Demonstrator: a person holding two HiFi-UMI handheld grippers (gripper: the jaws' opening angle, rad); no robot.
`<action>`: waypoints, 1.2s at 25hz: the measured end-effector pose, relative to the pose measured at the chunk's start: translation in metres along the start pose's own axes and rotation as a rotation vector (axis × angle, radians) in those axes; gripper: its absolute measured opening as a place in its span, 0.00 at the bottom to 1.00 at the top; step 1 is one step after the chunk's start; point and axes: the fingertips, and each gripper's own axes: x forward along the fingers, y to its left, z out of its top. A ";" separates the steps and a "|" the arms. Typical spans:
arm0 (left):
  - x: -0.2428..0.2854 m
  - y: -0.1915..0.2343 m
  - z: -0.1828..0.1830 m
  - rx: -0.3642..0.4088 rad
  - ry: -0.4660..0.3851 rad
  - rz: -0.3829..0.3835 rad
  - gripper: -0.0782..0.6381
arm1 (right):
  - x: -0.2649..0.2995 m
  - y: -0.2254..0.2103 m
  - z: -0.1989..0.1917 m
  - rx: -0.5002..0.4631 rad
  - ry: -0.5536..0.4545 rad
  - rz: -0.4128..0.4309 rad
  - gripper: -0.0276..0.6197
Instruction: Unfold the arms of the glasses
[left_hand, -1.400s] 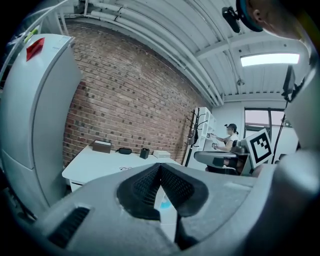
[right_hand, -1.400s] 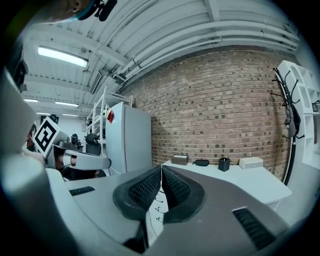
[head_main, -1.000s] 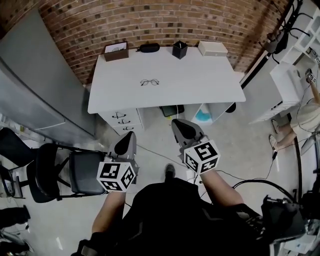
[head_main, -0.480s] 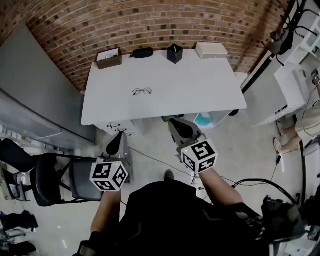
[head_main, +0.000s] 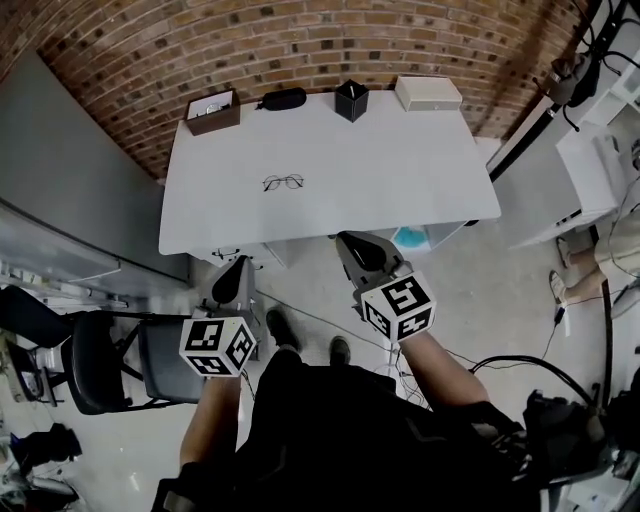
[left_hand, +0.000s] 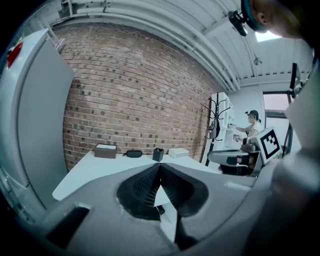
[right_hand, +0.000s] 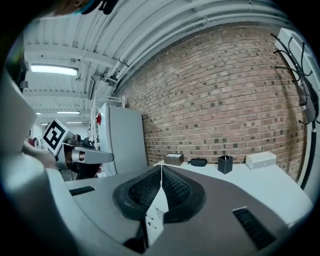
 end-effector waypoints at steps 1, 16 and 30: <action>0.005 0.004 0.001 0.007 0.001 -0.009 0.12 | 0.006 0.000 0.000 0.000 0.003 -0.001 0.06; 0.085 0.092 0.010 -0.080 0.056 -0.118 0.12 | 0.112 -0.007 0.006 -0.014 0.083 -0.085 0.06; 0.150 0.165 -0.012 -0.122 0.140 -0.171 0.12 | 0.186 -0.025 -0.017 0.025 0.168 -0.178 0.06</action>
